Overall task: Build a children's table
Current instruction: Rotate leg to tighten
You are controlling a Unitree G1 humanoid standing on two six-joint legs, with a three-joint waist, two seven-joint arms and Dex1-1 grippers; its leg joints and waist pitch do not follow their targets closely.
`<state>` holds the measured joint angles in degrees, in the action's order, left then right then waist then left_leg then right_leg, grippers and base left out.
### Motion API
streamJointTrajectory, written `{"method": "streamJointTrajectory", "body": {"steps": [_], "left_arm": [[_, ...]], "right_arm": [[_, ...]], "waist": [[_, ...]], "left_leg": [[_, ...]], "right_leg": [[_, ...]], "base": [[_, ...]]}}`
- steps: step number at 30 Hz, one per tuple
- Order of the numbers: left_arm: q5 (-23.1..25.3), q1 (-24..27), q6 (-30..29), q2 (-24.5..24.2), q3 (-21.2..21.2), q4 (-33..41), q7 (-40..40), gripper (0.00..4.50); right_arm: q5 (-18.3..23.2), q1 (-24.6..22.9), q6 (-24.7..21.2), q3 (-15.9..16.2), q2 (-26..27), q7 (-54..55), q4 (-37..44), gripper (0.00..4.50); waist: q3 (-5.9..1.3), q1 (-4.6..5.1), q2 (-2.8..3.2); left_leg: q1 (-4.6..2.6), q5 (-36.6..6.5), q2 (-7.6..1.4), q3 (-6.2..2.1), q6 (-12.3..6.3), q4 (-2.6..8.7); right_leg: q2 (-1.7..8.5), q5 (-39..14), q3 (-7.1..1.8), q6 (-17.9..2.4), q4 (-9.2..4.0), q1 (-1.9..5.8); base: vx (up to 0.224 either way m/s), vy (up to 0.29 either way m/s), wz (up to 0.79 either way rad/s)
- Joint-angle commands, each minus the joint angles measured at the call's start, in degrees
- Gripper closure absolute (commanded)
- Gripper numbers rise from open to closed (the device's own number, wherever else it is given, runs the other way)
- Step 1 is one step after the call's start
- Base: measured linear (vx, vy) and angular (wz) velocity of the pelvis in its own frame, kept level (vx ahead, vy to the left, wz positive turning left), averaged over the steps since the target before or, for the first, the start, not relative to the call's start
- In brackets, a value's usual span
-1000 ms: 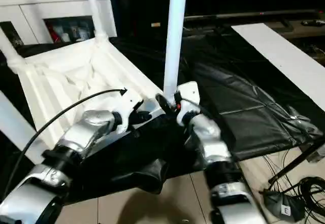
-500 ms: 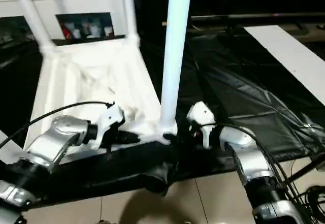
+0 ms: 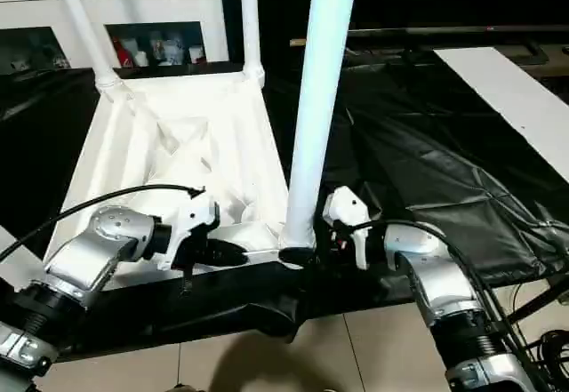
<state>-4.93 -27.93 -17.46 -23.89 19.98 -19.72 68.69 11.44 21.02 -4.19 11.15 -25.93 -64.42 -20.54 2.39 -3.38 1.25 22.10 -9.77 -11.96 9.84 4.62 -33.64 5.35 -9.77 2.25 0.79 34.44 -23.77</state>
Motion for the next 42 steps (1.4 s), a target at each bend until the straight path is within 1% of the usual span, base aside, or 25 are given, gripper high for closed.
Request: {"method": "streamJointTrajectory", "body": {"steps": [1,2,4,14,16,17,18,19,20,21,22,23,25,26,28,29,30,31,33,37,38,39,40,41,42], "left_arm": [[-1.17,-0.05,-0.26,0.3,0.51,1.65,1.74,4.5],[-1.19,-0.03,-0.27,0.31,0.48,1.63,1.74,4.5],[-1.19,-0.01,-0.23,0.29,0.44,1.57,1.74,4.5],[-0.9,0.17,-0.59,0.26,0.47,1.08,1.4,4.5],[-0.09,-0.42,-1.06,1.74,-0.2,-0.72,-1.86,4.5],[1.04,-1.89,-1.2,4.63,-1.43,-4.07,-7.6,4.5],[1.04,-1.89,-1.2,4.63,-1.43,-4.07,-7.6,4.5],[1.46,-2.44,-1.11,5.57,-1.8,-5.24,-9.54,4.5],[1.77,-2.97,-1.12,6.51,-2.03,-6.37,-11.1,4.5],[2.16,-3.61,-1.19,7.62,-2.21,-7.76,-12.91,4.5],[2.55,-4.62,-1.29,9.35,-2.83,-9.96,-16.1,4.5],[2.65,-5.62,-1.51,11.08,-3.47,-12.11,-18.8,4.5],[2.83,-7.35,-1.63,13.76,-4.67,-15.69,-23.68,4.5],[2.98,-9.03,-1.44,15.94,-5.84,-18.87,-28.47,4.5],[3.27,-10.83,-0.95,18.11,-7.12,-22.2,-33.65,4.5],[3.44,-11.61,-0.7,18.72,-7.34,-23.41,-35.03,4.5],[3.64,-12.72,0.02,19.46,-7.9,-25.23,-36.91,4.5],[3.75,-13.04,0.22,19.63,-7.97,-25.76,-37.33,4.5],[4.27,-14.59,1.25,20.45,-8.3,-28.4,-39.09,4.5],[4.7,-14.62,1.82,20.14,-8.01,-28.71,-37.31,4.5],[4.91,-14.31,1.86,19.84,-7.6,-28.29,-36.22,4.5],[5.1,-14.2,1.97,19.64,-7.26,-28.29,-35.47,4.5],[5.21,-13.83,1.97,19.24,-6.79,-27.8,-34.3,4.5],[5.09,-13.23,1.91,18.58,-6.12,-26.96,-32.24,4.5],[5.06,-12.89,1.58,18.17,-5.69,-26.41,-31.15,4.5]], "right_arm": [[-0.13,1.0,0.05,0.37,-0.42,-0.89,-0.21,1.38],[-0.16,1.1,0.09,0.23,-0.35,-0.99,-0.36,1.55],[-0.25,1.17,0.13,0.12,-0.26,-1.15,-0.52,1.72],[-0.69,0.83,0.41,0.3,0.06,-0.62,-1.3,1.86],[-1.68,1.03,0.25,-0.73,1.51,3.88,-3.0,1.86],[-3.29,1.96,0.46,-2.75,4.35,12.5,-6.41,1.86],[-3.29,1.96,0.46,-2.75,4.35,12.5,-6.41,1.86],[-3.84,2.3,0.66,-3.43,5.34,15.56,-7.51,1.86],[-4.11,2.61,0.59,-4.21,6.43,18.6,-8.53,1.86],[-4.38,2.95,0.36,-5.17,7.83,22.42,-9.69,1.86],[-4.36,3.29,-0.17,-6.41,9.63,26.91,-10.97,1.87],[-4.19,3.61,-1.01,-7.53,11.37,30.93,-12.1,1.87],[-4.27,4.25,-1.74,-8.82,13.97,36.95,-13.81,1.87],[-4.73,5.29,-1.96,-9.54,16.09,42.22,-15.53,1.87],[-5.27,6.61,-1.95,-10.2,18.24,47.74,-17.58,1.87],[-5.24,7.36,-1.91,-10.43,19.15,49.46,-18.58,1.87],[-5.9,8.56,-1.89,-10.24,20.19,51.19,-20.09,1.87],[-6.09,8.96,-1.79,-10.1,20.52,51.48,-20.56,1.87],[-6.52,10.84,-0.97,-9.67,22.35,51.82,-22.65,1.87],[-5.68,10.38,1.53,-9.28,22.85,47.53,-21.02,1.87],[-4.85,9.92,2.16,-9.72,22.83,46.34,-20.18,1.87],[-4.35,9.62,2.87,-10.11,22.78,45.66,-19.58,1.31],[-3.59,9.1,3.48,-10.53,22.42,44.39,-18.5,1.17],[-2.85,8.29,4.22,-10.77,21.36,42.63,-16.77,1.17],[-2.68,7.99,4.35,-10.76,20.75,41.9,-16.12,1.15]], "waist": [[-3.58,0.2,-0.67],[-3.59,0.18,-0.6],[-3.63,0.16,-0.65],[-3.74,0.16,-0.68],[-3.64,0.24,-0.67],[-3.38,0.45,-0.74],[-3.31,0.52,-0.7],[-3.28,0.63,-0.69],[-3.22,0.88,-0.96],[-3.18,1.15,-1.01],[-3.1,1.15,-0.89],[-3.11,1.58,-0.89],[-3.23,1.68,-1.09],[-3.07,1.66,-0.93],[-3.13,1.81,-1.01],[-3.21,1.66,-0.93],[-3.27,1.67,-0.94],[-3.3,1.62,-0.75],[-3.38,1.75,-0.84],[-3.39,1.47,-1.03],[-3.4,1.34,-1.04],[-3.4,1.34,-1.04],[-3.38,1.18,-1.11],[-3.43,1.17,-1.31],[-3.34,1.1,-1.23]], "left_leg": [[-0.84,-12.5,-0.53,0.6,-3.57,3.78],[-0.85,-12.42,-0.54,0.6,-3.58,3.77],[-0.81,-11.77,-0.52,0.6,-3.76,3.7],[-0.81,-10.7,-0.49,0.63,-4.24,3.51],[-0.8,-10.92,-0.45,0.69,-4.12,3.52],[-0.75,-12.54,-0.34,0.7,-3.2,3.67],[-0.85,-13.4,-0.28,0.71,-2.6,3.7],[-0.93,-14.63,-0.31,0.56,-2.01,3.85],[-0.93,-16.78,-0.16,0.42,-0.88,3.92],[-0.88,-17.16,-0.2,0.47,-0.81,3.93],[-0.96,-17.68,-0.13,0.4,-0.6,3.94],[-0.98,-18.27,0.05,0.35,-0.06,3.96],[-0.9,-18.42,0.13,0.28,-0.02,3.94],[-1.05,-18.96,0.16,0.37,-0.22,3.92],[-1.03,-19.06,0.38,0.34,0.02,3.86],[-1.14,-19.23,0.38,0.24,0.1,3.89],[-1.09,-19.28,0.28,0.2,-0.17,3.93],[-1.02,-19.14,0.34,0.23,-0.28,3.88],[-0.8,-18.89,0.42,0.2,-0.39,3.98],[-0.66,-17.86,0.18,0.29,-1.46,4.0],[-0.7,-17.52,0.17,0.38,-1.83,3.95],[-0.7,-17.52,0.17,0.38,-1.83,3.95],[-0.77,-17.21,0.1,0.42,-2.29,3.96],[-0.73,-16.94,0.12,0.47,-2.52,3.91],[-0.46,-16.84,0.03,0.35,-2.94,4.06]], "right_leg": [[1.39,-9.62,-1.2,-13.92,-3.58,3.07],[1.38,-9.7,-1.21,-13.93,-3.55,3.04],[1.37,-8.96,-1.2,-13.96,-3.46,3.1],[1.36,-7.95,-1.16,-14.34,-3.28,3.19],[1.36,-8.3,-1.2,-14.39,-3.39,3.09],[1.39,-11.33,-1.17,-13.83,-3.73,2.98],[1.39,-13.08,-1.16,-13.45,-3.93,2.84],[1.47,-15.06,-1.1,-13.01,-4.07,2.85],[1.45,-19.4,-1.04,-11.12,-4.37,2.82],[1.49,-20.07,-1.15,-10.86,-4.5,2.72],[1.48,-21.1,-1.12,-10.4,-4.66,2.51],[1.41,-22.35,-1.08,-9.86,-4.75,2.41],[1.37,-23.26,-1.02,-8.95,-4.95,2.51],[1.38,-24.2,-1.05,-8.67,-5.28,2.21],[1.32,-25.14,-0.96,-8.34,-5.36,2.19],[1.41,-26.14,-0.85,-7.81,-5.51,2.19],[1.39,-25.63,-0.88,-7.61,-5.54,2.2],[1.4,-25.14,-0.92,-7.66,-5.52,2.12],[1.32,-23.22,-0.82,-8.13,-5.34,2.35],[1.45,-20.4,-0.91,-8.89,-5.13,2.6],[1.51,-20.11,-0.94,-9.2,-5.11,2.62],[1.51,-20.11,-0.94,-9.2,-5.11,2.62],[1.56,-20.09,-0.98,-9.28,-5.18,2.62],[1.51,-19.71,-0.99,-9.34,-5.1,2.67],[1.55,-19.43,-0.95,-9.16,-5.02,2.88]], "base": [[0.0,0.0,0.0],[0.0,0.0,0.0],[0.0,0.0,0.0],[0.0,0.0,0.0],[0.0,0.0,0.0],[0.0,0.0,0.0],[0.0,0.0,0.0],[0.0,0.0,0.0],[0.0,0.0,0.0],[0.0,0.0,0.0],[0.0,0.0,0.0],[0.0,0.0,0.0],[0.0,0.0,0.0],[0.0,0.0,0.0],[0.0,0.0,0.0],[0.0,0.0,0.0],[0.0,0.0,0.0],[0.0,0.0,0.0],[0.0,0.0,0.0],[0.0,0.0,0.0],[0.0,0.0,0.0],[0.0,0.0,0.0],[0.0,0.0,0.0],[0.0,0.0,0.0],[0.0,0.0,0.0]]}}
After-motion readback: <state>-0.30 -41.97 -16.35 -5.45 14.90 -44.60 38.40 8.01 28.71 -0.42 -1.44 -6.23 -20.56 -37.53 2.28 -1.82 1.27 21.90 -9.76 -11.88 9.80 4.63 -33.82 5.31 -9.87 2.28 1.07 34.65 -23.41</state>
